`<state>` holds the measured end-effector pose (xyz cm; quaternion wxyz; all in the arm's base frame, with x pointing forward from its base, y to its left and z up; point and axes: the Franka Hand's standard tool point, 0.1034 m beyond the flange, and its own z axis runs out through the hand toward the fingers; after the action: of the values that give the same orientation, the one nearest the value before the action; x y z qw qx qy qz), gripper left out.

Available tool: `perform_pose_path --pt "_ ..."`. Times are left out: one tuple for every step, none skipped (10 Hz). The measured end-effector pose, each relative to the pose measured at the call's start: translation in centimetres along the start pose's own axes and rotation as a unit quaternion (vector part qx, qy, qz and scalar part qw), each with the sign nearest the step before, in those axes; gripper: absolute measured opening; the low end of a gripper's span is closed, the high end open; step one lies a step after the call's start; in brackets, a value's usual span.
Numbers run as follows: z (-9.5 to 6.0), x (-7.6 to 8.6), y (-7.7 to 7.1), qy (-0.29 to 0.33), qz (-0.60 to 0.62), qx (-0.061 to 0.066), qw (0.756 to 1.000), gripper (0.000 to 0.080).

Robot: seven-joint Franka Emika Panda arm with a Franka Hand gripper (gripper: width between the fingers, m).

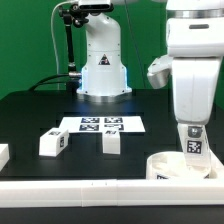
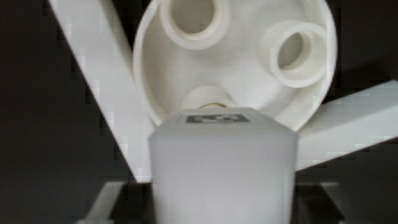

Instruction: Assemble stool

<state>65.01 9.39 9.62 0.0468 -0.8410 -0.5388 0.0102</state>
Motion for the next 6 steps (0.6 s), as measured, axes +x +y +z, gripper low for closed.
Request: perform_pose_path --pt "0.0 -0.2 0.2 0.008 0.048 0.0 0.999 0.0338" --pt "-0.01 -0.2 0.25 0.01 0.069 0.0 0.998 0.0338" --pt "-0.02 -0.03 0.24 0.015 0.125 0.001 0.992 0.0338" --pt "-0.05 0.05 0.24 0.017 0.165 0.001 0.986 0.0338" --pt "-0.07 0.07 0.24 0.017 0.186 0.001 0.982 0.0338" --pt "-0.07 0.09 0.23 0.017 0.209 0.001 0.978 0.0338"
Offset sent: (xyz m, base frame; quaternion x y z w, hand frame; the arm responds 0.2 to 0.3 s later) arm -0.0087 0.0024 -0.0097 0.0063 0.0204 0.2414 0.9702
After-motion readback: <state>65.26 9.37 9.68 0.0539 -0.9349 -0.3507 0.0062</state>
